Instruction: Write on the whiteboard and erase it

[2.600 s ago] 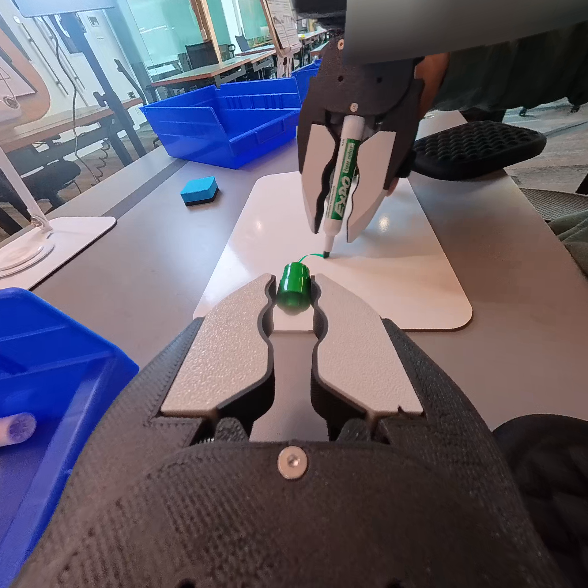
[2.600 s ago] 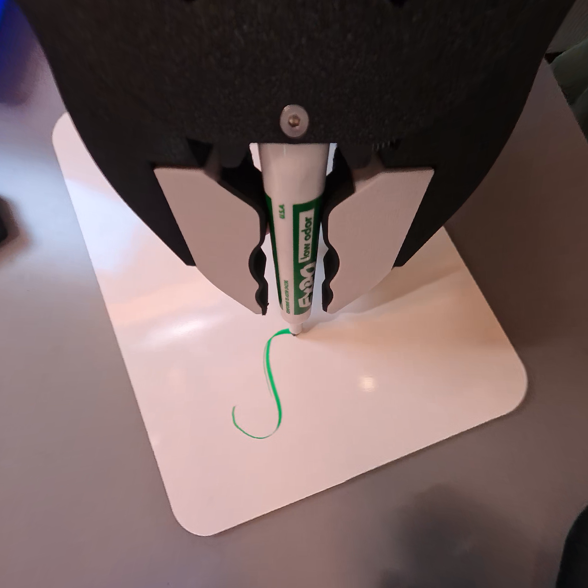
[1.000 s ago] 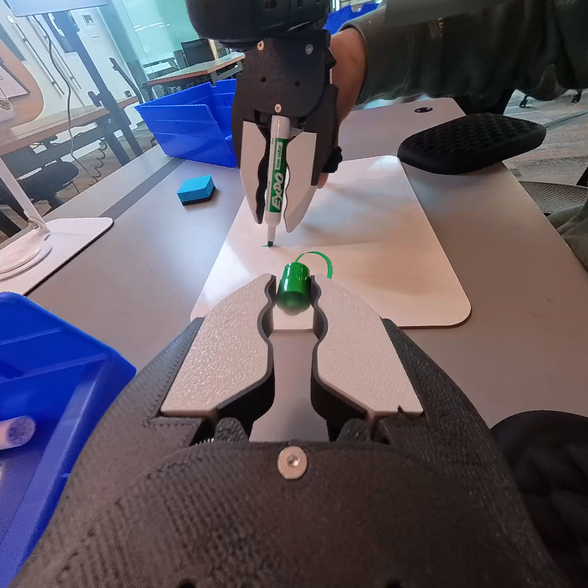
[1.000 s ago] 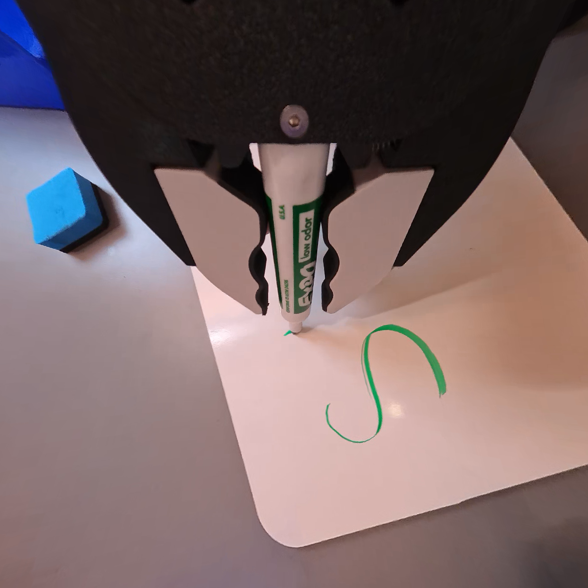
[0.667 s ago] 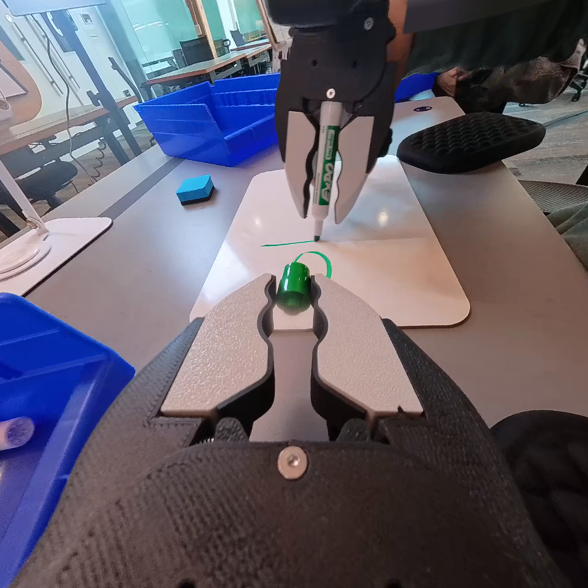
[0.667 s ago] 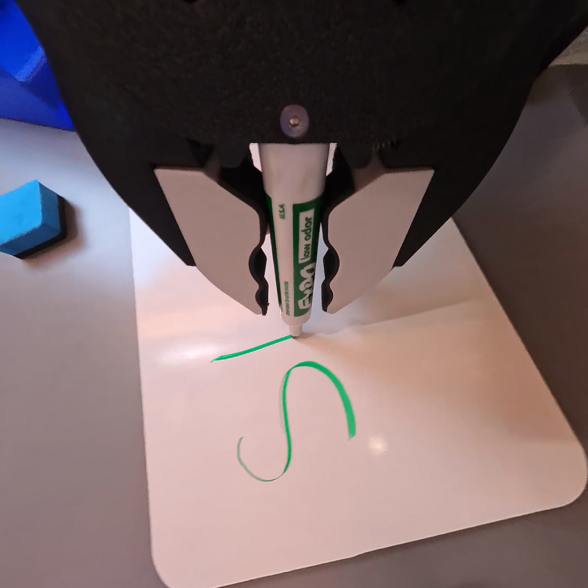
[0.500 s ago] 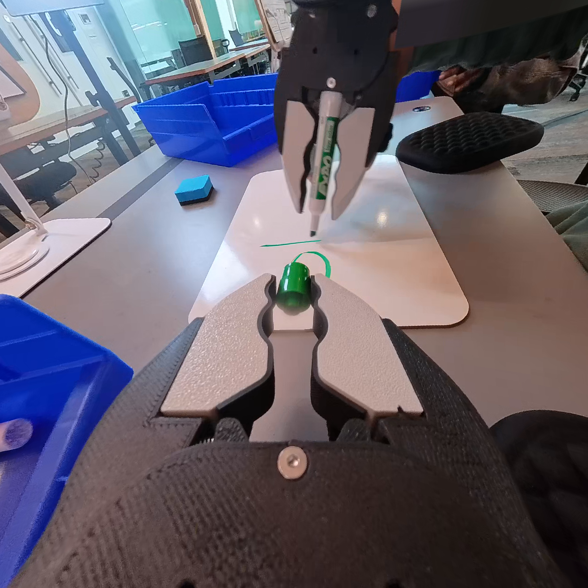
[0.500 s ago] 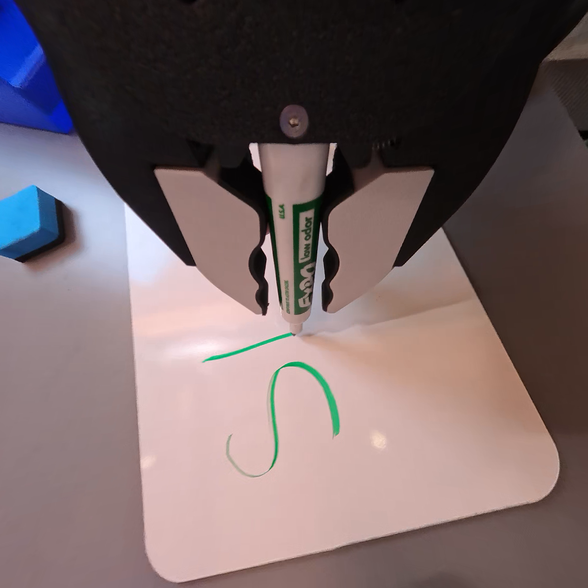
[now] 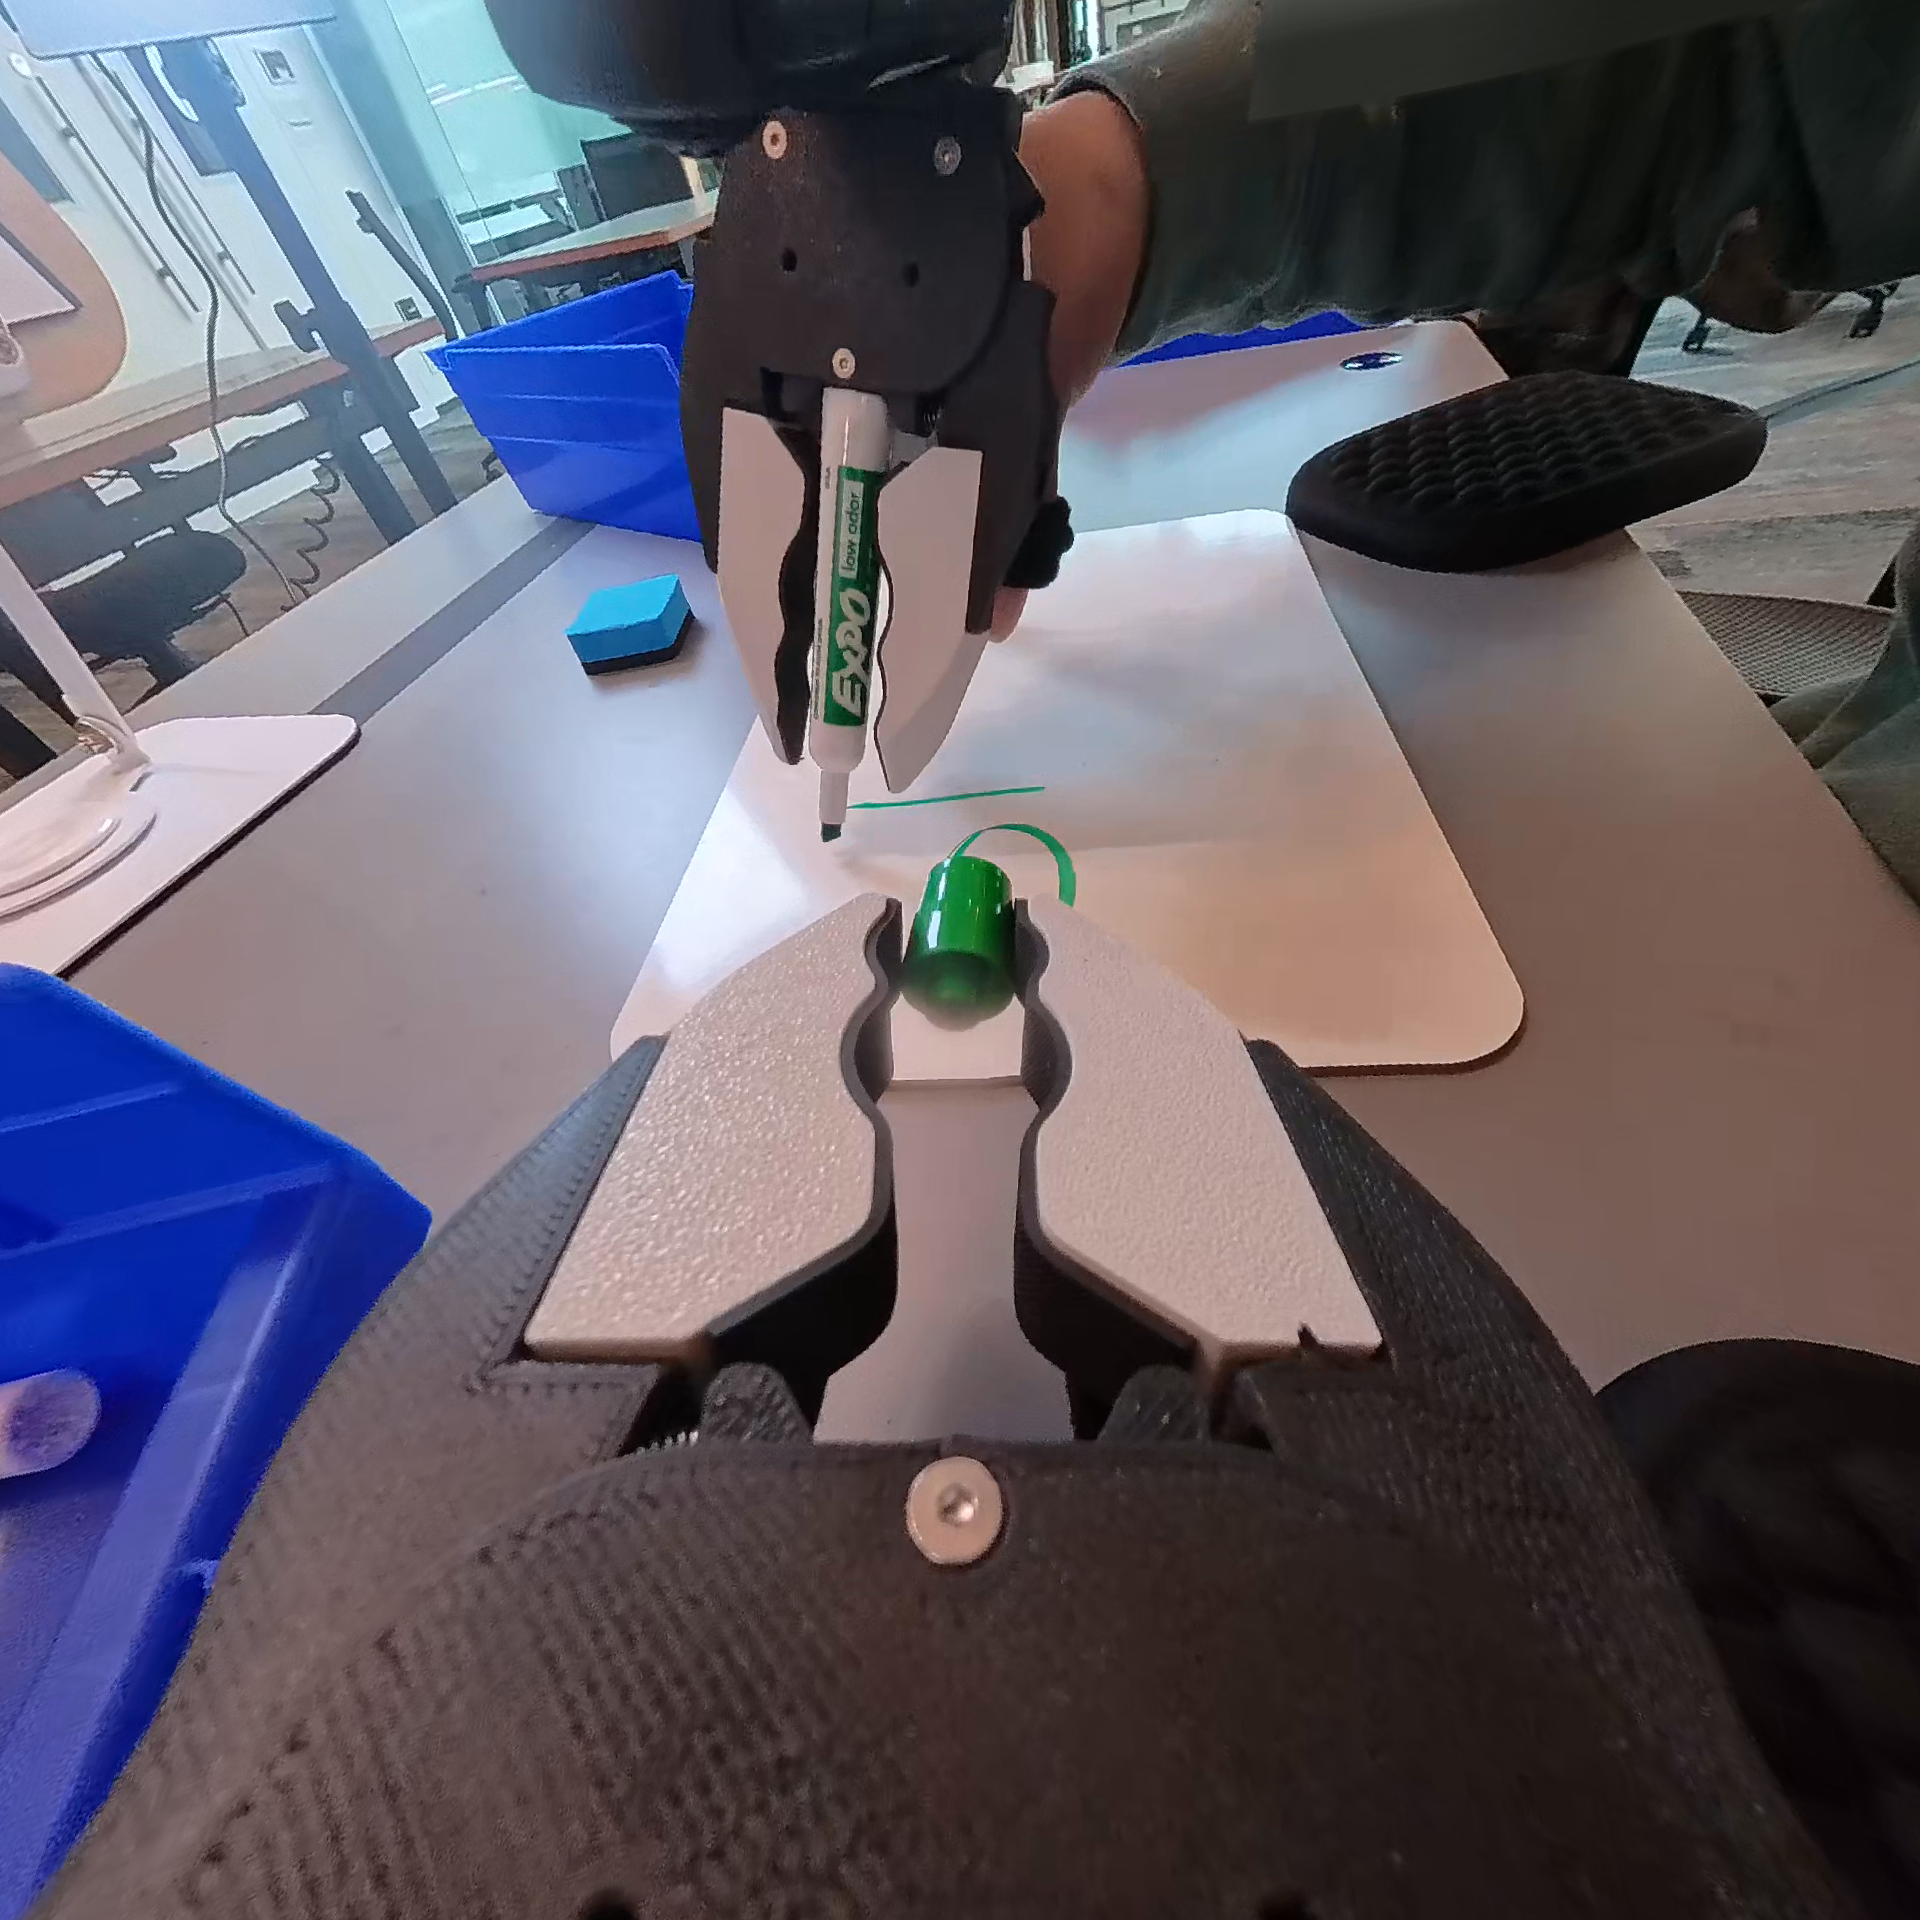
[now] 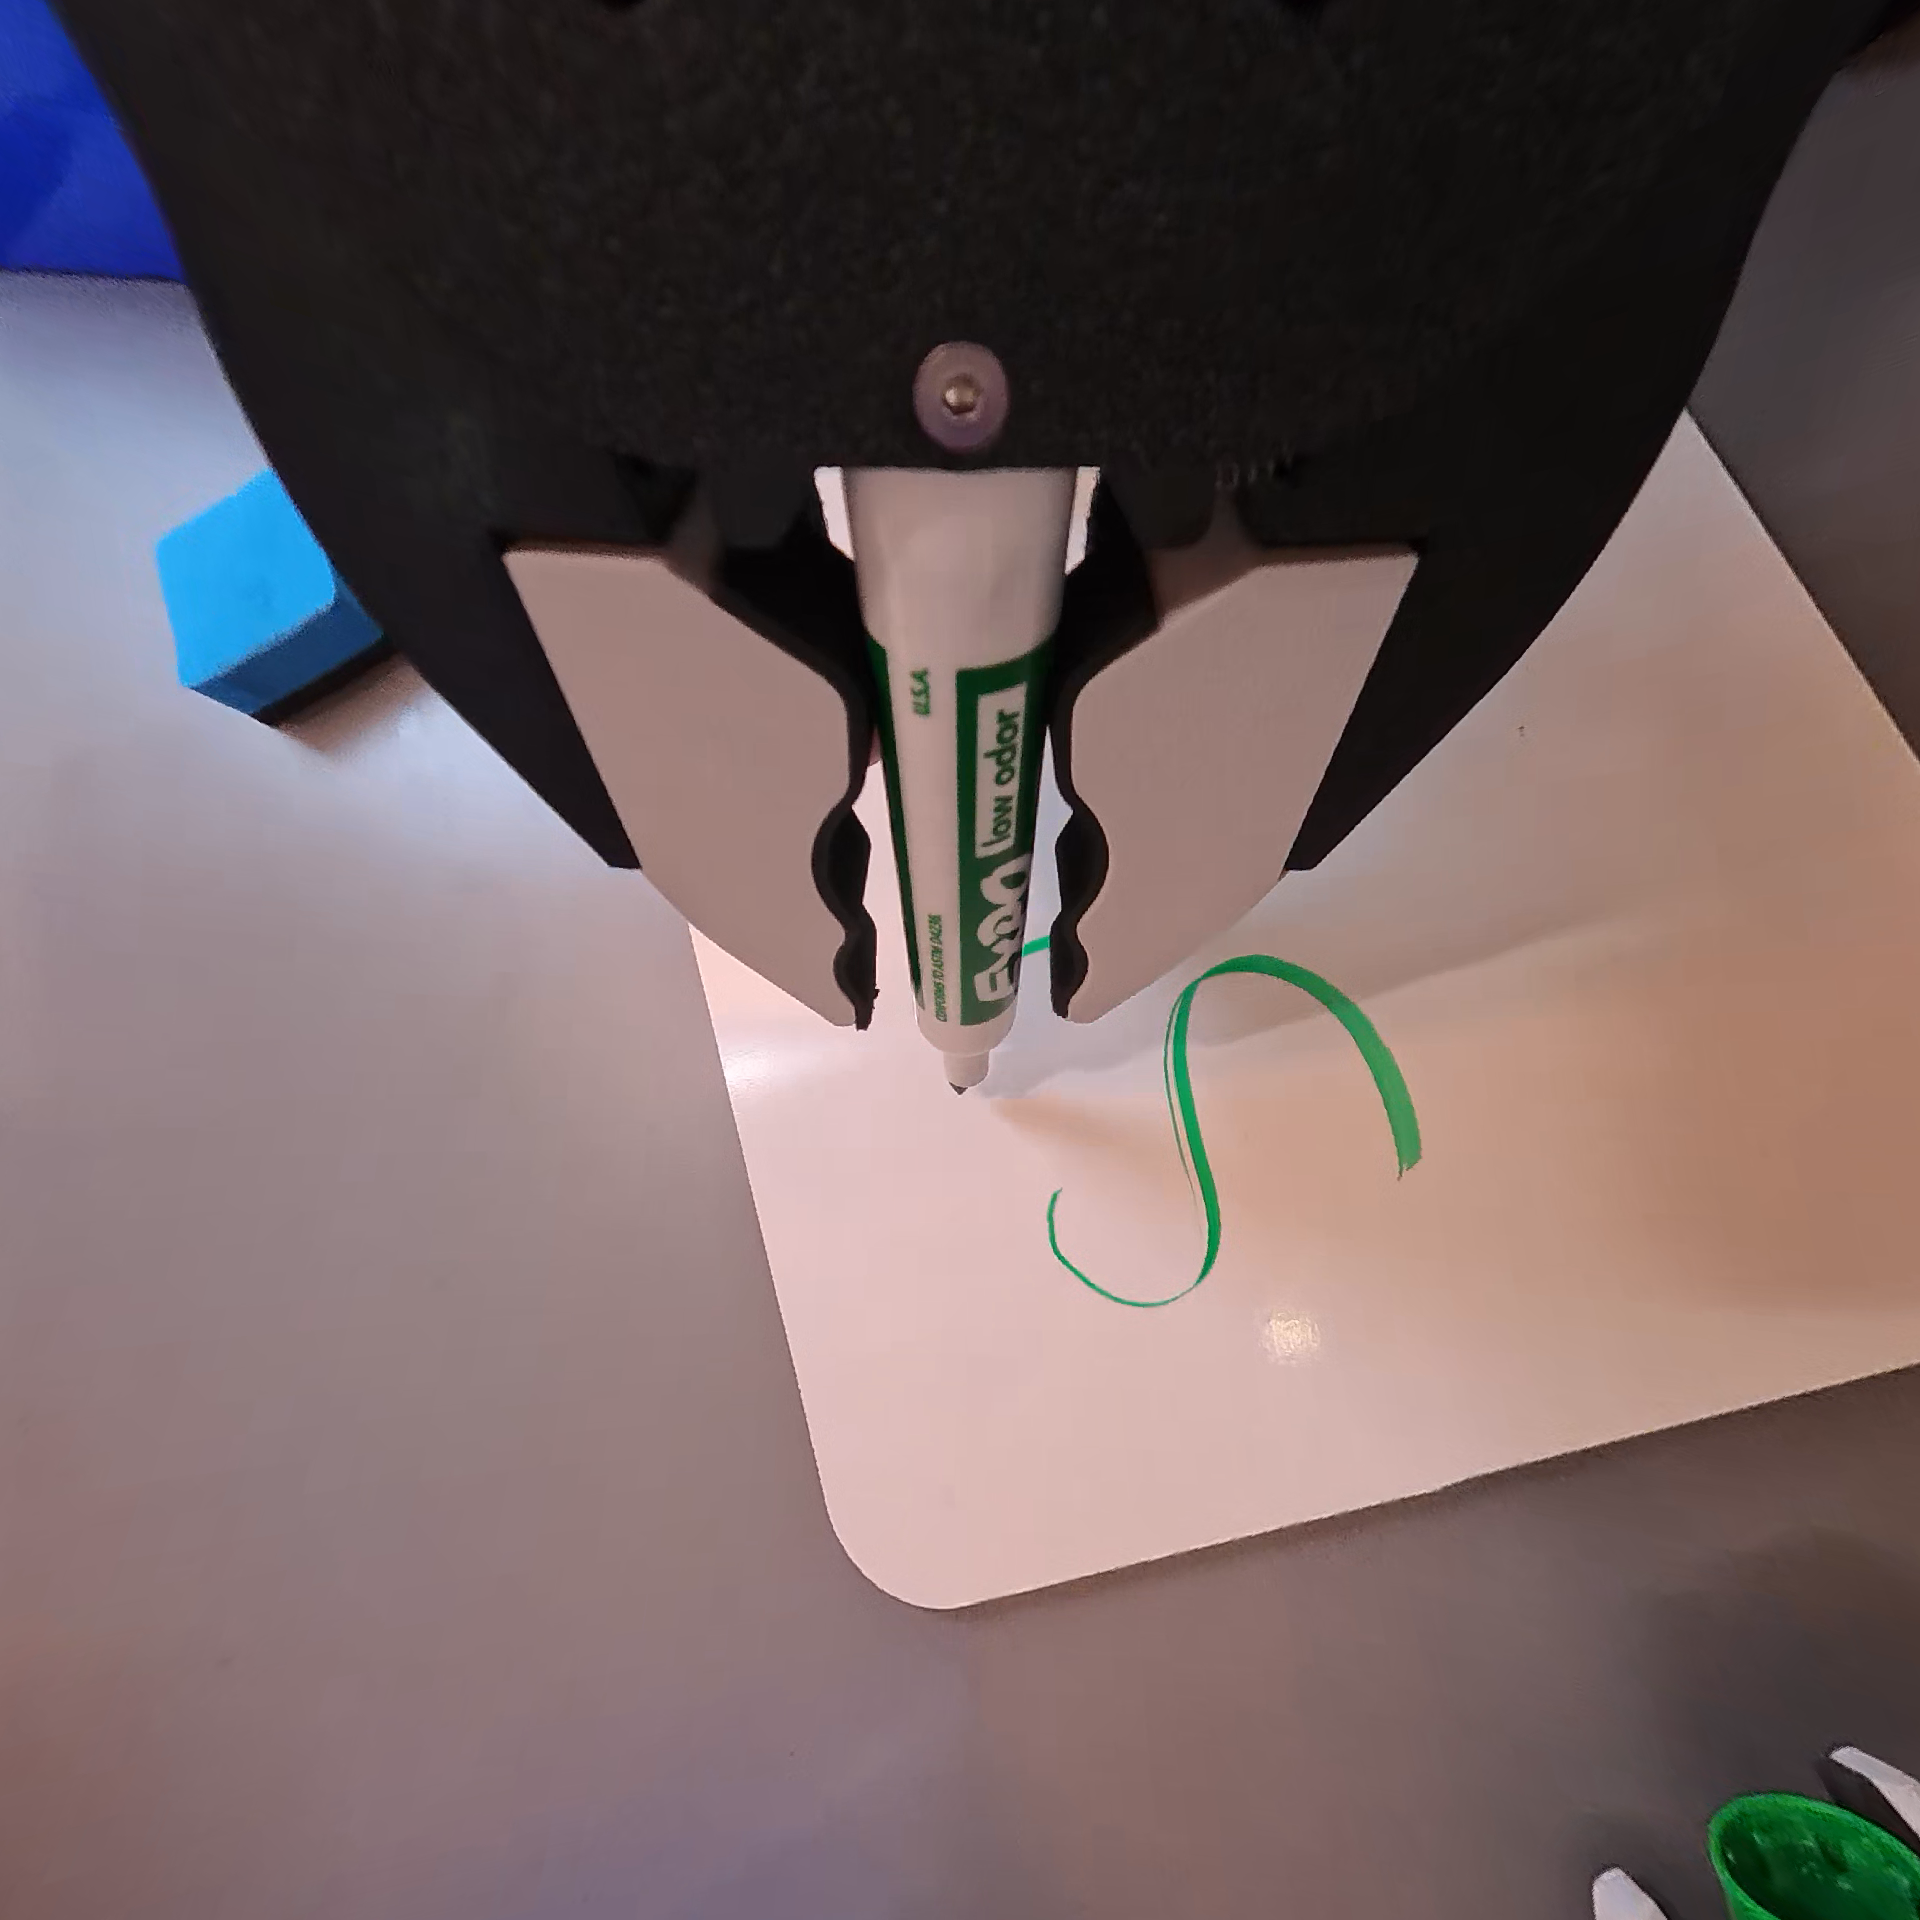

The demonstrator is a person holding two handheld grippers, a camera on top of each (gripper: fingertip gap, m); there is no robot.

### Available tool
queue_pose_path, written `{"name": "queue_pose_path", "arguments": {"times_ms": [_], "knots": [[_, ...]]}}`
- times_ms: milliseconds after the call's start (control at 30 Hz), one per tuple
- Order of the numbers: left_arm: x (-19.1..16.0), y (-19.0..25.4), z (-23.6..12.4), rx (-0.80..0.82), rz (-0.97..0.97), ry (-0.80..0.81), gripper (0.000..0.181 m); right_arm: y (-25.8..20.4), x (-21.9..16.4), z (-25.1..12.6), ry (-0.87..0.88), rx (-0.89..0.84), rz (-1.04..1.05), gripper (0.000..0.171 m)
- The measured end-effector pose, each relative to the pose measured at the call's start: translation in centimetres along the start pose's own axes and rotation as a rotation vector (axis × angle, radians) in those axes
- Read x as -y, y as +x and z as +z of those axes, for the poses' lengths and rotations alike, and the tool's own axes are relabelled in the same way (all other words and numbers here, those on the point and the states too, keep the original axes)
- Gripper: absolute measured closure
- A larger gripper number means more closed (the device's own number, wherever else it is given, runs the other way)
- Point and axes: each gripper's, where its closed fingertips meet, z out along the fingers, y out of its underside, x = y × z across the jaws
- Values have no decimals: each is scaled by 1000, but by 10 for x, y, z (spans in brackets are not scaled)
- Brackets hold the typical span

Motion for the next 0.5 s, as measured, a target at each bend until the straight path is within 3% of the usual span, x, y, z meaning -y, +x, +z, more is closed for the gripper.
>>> {"name": "queue_pose_path", "arguments": {"times_ms": [500], "knots": [[0, 1, 0, -1, 4, -4, 161, 6, -26, -3, -68, -26, 19, 138]]}}
